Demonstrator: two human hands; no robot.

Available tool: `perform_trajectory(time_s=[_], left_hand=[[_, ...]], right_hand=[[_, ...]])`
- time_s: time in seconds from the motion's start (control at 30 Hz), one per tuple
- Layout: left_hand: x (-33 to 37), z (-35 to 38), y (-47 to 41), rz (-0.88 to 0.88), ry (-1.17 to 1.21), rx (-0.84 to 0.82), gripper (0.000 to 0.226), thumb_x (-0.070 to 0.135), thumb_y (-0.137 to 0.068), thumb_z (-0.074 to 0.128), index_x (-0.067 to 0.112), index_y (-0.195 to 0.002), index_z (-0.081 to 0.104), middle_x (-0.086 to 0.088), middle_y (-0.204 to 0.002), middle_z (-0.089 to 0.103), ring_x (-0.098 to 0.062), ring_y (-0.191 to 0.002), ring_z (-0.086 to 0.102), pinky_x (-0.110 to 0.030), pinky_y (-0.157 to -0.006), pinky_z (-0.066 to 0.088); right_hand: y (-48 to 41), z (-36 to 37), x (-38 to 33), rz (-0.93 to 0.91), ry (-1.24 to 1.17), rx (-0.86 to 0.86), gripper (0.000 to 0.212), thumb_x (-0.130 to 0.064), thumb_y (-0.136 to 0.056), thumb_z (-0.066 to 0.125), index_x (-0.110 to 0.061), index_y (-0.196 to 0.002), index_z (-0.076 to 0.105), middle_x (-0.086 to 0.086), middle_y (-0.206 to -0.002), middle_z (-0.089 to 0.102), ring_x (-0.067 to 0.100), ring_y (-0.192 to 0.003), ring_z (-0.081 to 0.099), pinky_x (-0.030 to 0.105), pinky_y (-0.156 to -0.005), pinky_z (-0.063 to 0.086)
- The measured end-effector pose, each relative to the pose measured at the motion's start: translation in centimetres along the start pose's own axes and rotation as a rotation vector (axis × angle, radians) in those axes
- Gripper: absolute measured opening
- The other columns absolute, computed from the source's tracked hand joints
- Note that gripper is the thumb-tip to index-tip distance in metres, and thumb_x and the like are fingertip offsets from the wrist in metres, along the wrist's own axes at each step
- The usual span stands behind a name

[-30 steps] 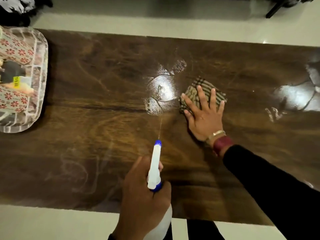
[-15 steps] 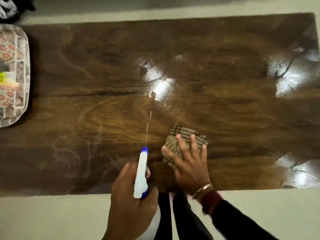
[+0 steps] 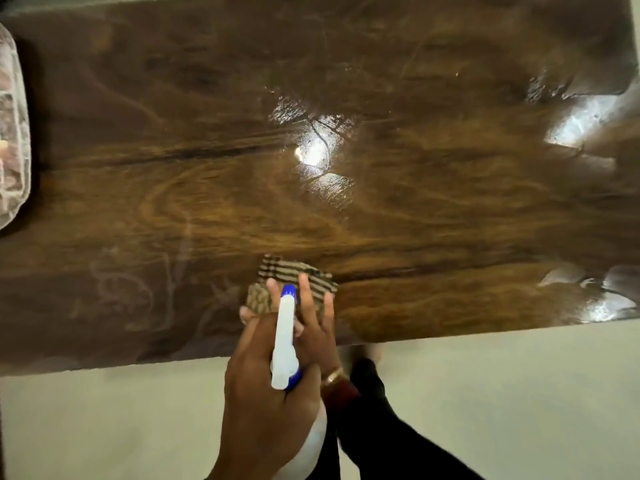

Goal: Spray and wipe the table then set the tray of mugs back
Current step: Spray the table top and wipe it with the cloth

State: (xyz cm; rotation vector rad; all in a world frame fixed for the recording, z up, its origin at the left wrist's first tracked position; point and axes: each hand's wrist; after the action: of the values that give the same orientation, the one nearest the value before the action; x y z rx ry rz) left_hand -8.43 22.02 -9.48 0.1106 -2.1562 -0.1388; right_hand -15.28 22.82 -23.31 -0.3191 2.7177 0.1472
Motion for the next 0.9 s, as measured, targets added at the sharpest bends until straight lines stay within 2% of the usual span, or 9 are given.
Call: perform_trajectory(time_s=[0.1,0.17,0.27,0.4,0.53,0.67,0.7,0.8,0.9], left_hand=[[-0.3,-1.1,0.4,-0.025,-0.013,-0.037,0.054,0.032,-0.067,0.066,0.042,-0.114,0.042,0.04,-0.103,0.059,0.025,-0.092,0.053,0.008,-0.082,0.036],[-0.9,-1.5,1.2,-0.011,-0.038,-0.052,0.056,0.028,-0.063,0.071,0.039,-0.109,0.041,0.056,-0.104,0.048,0.033,-0.089,0.048,0.013,-0.078,0.03],[-1.8,-1.8,1.9,-0.031,-0.013,-0.092,0.071,0.007,-0.056,0.075,0.043,-0.109,0.047,0.048,-0.104,0.053,0.025,-0.086,0.055,0.008,-0.076,0.037],[-2.6,-2.0,2.6,-0.07,-0.005,-0.048,0.073,0.007,-0.056,0.073,0.041,-0.113,0.043,0.043,-0.101,0.055,0.02,-0.084,0.056,0.004,-0.077,0.04],[-2.6,-2.9,3.0,-0.086,-0.03,-0.02,0.072,0.019,-0.061,0.074,0.045,-0.118,0.039,0.051,-0.108,0.049,0.029,-0.092,0.05,0.01,-0.083,0.033],[-2.8,-4.7,2.8,-0.136,-0.084,-0.019,0.059,0.036,-0.07,0.056,0.033,-0.128,0.047,0.017,-0.115,0.056,-0.002,-0.1,0.057,0.01,-0.092,0.025],[-3.0,-5.1,3.0,-0.155,-0.09,-0.008,0.058,0.035,-0.07,0.058,0.03,-0.128,0.048,0.021,-0.118,0.055,0.0,-0.104,0.056,0.011,-0.093,0.024],[-3.2,-6.2,3.3,-0.239,-0.024,0.005,0.065,0.032,-0.063,0.068,0.048,-0.121,0.043,0.056,-0.115,0.046,0.027,-0.102,0.048,0.011,-0.088,0.029],[-3.9,-6.7,4.8,-0.316,-0.065,0.023,0.05,0.046,-0.059,0.057,0.059,-0.105,0.041,0.048,-0.097,0.053,0.023,-0.082,0.053,0.006,-0.076,0.036]], right_hand=[[5.0,-2.5,5.1,0.067,0.101,-0.108,0.061,-0.049,-0.098,0.05,-0.046,-0.157,0.035,0.004,-0.169,0.035,0.049,-0.151,0.033,0.077,-0.108,0.034],[5.9,-4.3,10.3,0.234,0.137,-0.127,0.061,-0.05,-0.093,0.052,-0.05,-0.154,0.044,0.005,-0.171,0.029,0.05,-0.156,0.02,0.079,-0.112,0.022],[4.8,-6.9,15.2,0.483,0.129,-0.082,0.061,-0.047,-0.097,0.05,-0.049,-0.157,0.038,0.003,-0.175,0.016,0.045,-0.159,0.006,0.082,-0.113,0.015],[-0.2,-6.1,12.3,0.637,0.093,0.013,0.059,-0.05,-0.102,0.042,-0.053,-0.159,0.027,0.001,-0.176,0.007,0.05,-0.158,0.0,0.085,-0.112,0.009],[-7.0,-2.8,4.6,0.501,0.067,0.041,0.059,-0.052,-0.103,0.045,-0.055,-0.159,0.026,0.003,-0.176,0.008,0.053,-0.157,-0.002,0.083,-0.114,0.002],[-6.3,1.4,-5.0,0.062,0.06,-0.134,0.068,-0.056,-0.095,0.049,-0.055,-0.158,0.025,0.004,-0.176,0.009,0.054,-0.156,-0.004,0.082,-0.113,0.004],[-5.0,1.9,-6.1,-0.055,0.083,-0.198,0.07,-0.059,-0.093,0.049,-0.054,-0.159,0.024,0.004,-0.176,0.009,0.055,-0.156,-0.002,0.083,-0.113,0.011],[-2.3,1.8,-4.5,-0.257,0.121,-0.263,0.074,-0.057,-0.092,0.056,-0.052,-0.159,0.027,0.005,-0.175,0.015,0.053,-0.156,0.011,0.08,-0.113,0.023],[-0.7,-0.5,0.3,-0.301,0.141,-0.22,0.067,-0.05,-0.094,0.058,-0.053,-0.157,0.034,0.004,-0.173,0.024,0.051,-0.156,0.018,0.079,-0.113,0.024]])
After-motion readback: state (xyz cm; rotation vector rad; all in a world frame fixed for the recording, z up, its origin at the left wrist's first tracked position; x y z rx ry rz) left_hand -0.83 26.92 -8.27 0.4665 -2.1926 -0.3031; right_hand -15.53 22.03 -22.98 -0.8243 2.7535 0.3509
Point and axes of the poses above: each hand's wrist, its own y-axis away from the middle knuckle, its own z-axis out of the palm, x = y × z
